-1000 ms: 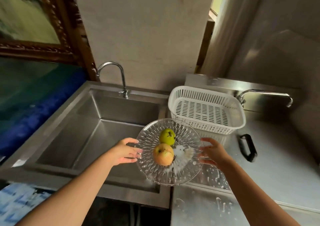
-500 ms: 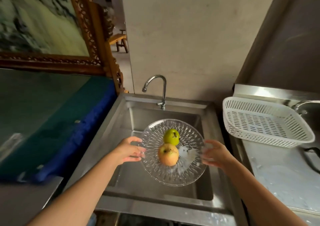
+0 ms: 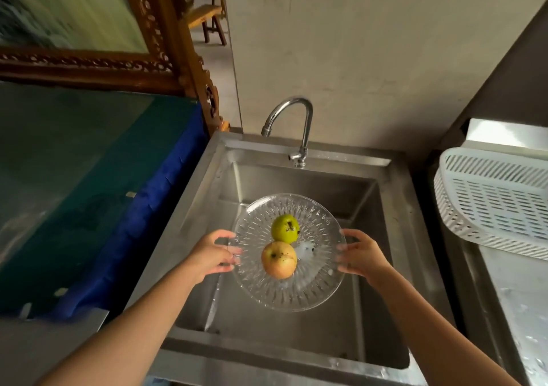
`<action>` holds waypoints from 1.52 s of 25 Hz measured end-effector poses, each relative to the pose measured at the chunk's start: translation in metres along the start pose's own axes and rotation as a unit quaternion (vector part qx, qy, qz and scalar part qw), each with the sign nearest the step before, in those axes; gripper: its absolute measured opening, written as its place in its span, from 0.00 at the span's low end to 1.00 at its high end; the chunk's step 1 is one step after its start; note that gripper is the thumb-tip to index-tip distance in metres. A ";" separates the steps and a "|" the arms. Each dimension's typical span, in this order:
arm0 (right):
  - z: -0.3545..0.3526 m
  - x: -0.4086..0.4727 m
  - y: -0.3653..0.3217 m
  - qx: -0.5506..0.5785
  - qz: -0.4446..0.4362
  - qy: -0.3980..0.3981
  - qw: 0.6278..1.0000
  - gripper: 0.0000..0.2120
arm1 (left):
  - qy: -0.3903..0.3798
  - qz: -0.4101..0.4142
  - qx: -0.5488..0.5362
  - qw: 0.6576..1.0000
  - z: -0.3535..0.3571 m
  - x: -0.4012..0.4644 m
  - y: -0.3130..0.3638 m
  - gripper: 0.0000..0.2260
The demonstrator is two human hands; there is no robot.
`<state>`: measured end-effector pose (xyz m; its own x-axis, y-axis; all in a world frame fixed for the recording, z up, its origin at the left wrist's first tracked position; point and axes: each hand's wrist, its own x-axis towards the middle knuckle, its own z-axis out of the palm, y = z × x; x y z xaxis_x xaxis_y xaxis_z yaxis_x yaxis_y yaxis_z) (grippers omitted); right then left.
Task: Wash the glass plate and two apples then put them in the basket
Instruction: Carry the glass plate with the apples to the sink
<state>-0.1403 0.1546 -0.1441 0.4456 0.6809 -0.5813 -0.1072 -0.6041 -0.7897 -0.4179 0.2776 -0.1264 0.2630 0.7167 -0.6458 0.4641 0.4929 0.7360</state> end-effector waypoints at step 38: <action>0.075 0.272 0.239 -0.250 -0.008 0.092 0.964 0.28 | 0.089 0.144 0.238 0.956 0.099 0.303 -0.221 0.31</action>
<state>-0.1112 0.2268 -0.5054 0.5980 0.6352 -0.4888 0.3232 -0.7492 -0.5782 -0.3572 0.3370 -0.5051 0.3094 0.8828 -0.3534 0.7376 0.0118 0.6751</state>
